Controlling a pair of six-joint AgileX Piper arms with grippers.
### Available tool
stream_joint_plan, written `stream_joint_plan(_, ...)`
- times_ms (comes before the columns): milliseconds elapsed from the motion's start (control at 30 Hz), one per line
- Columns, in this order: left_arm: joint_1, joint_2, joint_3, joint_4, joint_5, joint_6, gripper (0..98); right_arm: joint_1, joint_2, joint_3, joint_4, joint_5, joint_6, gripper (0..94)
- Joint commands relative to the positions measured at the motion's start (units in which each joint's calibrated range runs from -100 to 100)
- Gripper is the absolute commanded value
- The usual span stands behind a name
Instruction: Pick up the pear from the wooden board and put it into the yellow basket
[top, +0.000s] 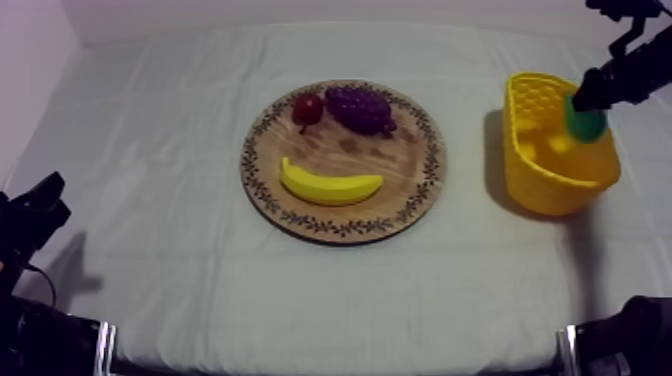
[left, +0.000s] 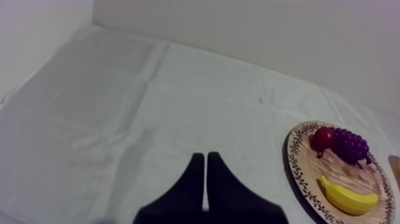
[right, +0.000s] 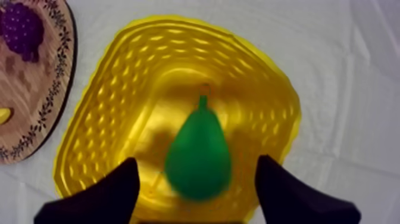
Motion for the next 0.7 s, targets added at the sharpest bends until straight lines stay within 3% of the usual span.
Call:
stream_joint_plan(0,-0.01,0.0,0.03,0.01,-0.01,0.0,0.1,-0.19,-1.59,0.52,0.82,0.46,-1.51,61.0)
stream_joint_plan(333,-0.01,0.0,0.03,0.01,-0.01,-0.01,0.1,-1.58,-18.28,4.44,3.75,0.2,-7.2,53.5)
stream_joint_plan(500,-0.01,0.0,0.03,0.01,-0.01,0.0,0.1,-5.1,-30.68,6.53,7.87,2.12,-12.89,46.7)
stream_joint_plan(667,-0.01,0.0,0.03,0.01,-0.01,-0.01,0.1,-6.37,-42.5,10.12,10.19,2.49,-17.13,35.0)
